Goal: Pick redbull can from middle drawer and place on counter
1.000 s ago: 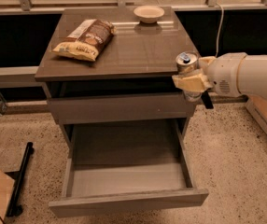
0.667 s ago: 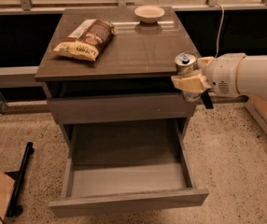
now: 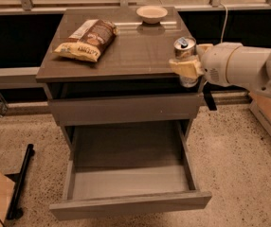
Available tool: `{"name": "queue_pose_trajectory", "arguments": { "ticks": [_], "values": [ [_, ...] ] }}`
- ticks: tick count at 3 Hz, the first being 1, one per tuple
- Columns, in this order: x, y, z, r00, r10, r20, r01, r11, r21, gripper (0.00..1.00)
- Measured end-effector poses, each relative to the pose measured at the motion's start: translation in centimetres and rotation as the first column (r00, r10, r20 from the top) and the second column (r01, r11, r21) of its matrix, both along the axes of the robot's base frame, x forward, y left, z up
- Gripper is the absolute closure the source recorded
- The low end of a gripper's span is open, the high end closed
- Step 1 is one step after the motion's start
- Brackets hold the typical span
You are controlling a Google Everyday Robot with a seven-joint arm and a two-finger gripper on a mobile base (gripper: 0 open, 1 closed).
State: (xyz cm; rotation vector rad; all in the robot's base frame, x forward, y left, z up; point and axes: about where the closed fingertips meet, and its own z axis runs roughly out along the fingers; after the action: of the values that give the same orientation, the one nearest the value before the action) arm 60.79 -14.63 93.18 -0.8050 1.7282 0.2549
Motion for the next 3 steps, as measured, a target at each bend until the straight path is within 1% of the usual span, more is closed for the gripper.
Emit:
{"name": "queue_pose_trajectory", "arguments": {
  "ticks": [1, 2, 3],
  "values": [
    [3.4, 0.6, 1.4, 0.9977, -0.052, 0.042, 0.049, 0.995, 0.086, 1.0],
    [7.4, 0.9, 2.7, 0.9947, -0.083, 0.061, 0.069, 0.977, 0.203, 1.0],
    [11.5, 0.8, 3.6, 0.9914, -0.115, 0.064, 0.091, 0.952, 0.292, 1.0]
  ]
}}
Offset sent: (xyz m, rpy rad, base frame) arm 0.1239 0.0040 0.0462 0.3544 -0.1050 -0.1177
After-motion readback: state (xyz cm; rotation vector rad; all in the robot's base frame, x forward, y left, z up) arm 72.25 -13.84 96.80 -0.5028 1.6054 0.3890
